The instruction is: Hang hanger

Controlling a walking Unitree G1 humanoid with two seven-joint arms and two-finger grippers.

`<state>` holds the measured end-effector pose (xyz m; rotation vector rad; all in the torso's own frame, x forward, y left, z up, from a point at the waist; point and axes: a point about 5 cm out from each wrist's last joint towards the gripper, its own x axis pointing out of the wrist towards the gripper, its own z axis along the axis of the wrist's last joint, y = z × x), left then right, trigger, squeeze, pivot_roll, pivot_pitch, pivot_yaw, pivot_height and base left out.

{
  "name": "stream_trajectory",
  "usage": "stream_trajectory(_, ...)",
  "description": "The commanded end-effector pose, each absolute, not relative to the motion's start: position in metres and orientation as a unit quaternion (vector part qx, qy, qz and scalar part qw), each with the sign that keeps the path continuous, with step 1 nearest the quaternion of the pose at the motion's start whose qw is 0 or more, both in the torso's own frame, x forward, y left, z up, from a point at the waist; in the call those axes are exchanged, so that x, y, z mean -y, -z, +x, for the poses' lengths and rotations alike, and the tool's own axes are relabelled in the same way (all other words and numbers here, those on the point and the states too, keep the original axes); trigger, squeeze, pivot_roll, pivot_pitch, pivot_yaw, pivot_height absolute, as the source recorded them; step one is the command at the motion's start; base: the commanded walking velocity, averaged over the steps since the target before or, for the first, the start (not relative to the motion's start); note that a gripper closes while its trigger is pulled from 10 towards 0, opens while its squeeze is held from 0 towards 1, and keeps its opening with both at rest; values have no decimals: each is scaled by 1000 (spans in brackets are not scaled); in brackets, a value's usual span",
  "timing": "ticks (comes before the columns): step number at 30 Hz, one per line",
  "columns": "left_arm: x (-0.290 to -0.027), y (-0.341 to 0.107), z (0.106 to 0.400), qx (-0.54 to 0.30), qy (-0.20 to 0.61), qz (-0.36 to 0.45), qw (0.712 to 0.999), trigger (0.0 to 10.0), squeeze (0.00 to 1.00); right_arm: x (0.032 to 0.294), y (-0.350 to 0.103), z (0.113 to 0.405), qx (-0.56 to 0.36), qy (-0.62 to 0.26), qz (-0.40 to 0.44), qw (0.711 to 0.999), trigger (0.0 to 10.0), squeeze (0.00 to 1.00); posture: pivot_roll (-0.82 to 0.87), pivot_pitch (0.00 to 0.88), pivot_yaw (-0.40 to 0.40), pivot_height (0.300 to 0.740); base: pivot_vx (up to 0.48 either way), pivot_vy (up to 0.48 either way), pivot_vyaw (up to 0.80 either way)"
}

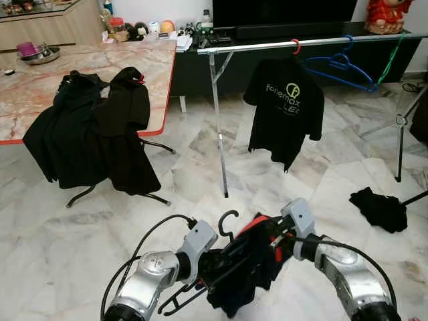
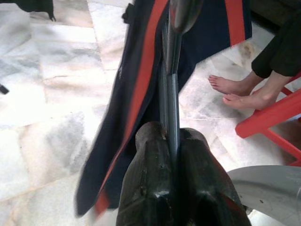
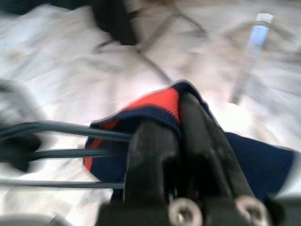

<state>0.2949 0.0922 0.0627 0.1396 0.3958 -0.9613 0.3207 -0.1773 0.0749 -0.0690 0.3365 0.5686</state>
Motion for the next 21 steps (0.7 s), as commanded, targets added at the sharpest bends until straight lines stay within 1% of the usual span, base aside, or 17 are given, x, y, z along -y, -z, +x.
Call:
stream_trajectory(1,-96,-64,295,-183,460,73,866,10000,0,185,-79,325,-160,-249,-32,955,10000,0,112,117,23,740,0,0,0)
stream_trajectory(5,-95,-64,294,-184,466,74,862,10000,0,181,-80,326,-151,-260,-31,953,10000,0,110,117,23,740,0,0,0)
stream_trajectory(10,-90,-65,292,-179,479,66,857,10000,0,163,-91,324,-106,-324,-24,940,10000,0,109,114,23,740,0,0,0)
stream_trajectory(11,-90,-66,292,-179,480,64,856,10000,0,159,-94,322,-96,-346,-16,933,10000,0,109,114,23,740,0,0,0)
stream_trajectory(12,-89,-66,292,-178,481,64,856,10000,0,152,-100,318,-81,-384,-6,920,10000,0,109,114,23,740,0,0,0)
stream_trajectory(13,-89,-66,292,-178,482,63,856,10000,0,144,-107,310,-64,-435,2,898,10000,0,108,114,23,740,0,0,0)
stream_trajectory(14,-89,-66,292,-178,482,63,856,10000,0,144,-107,310,-64,-435,2,898,10000,0,108,114,23,740,0,0,0)
stream_trajectory(16,-89,-66,293,-177,483,64,855,10000,0,135,-119,299,-44,-494,-4,868,10000,0,104,115,23,740,0,0,0)
stream_trajectory(20,-89,-66,293,-177,484,63,855,10000,0,132,-123,296,-37,-514,-4,857,10000,0,103,115,24,740,0,0,0)
stream_trajectory(21,-88,-67,293,-176,483,63,855,10000,0,128,-130,292,-27,-536,3,844,10000,0,101,115,23,740,0,0,0)
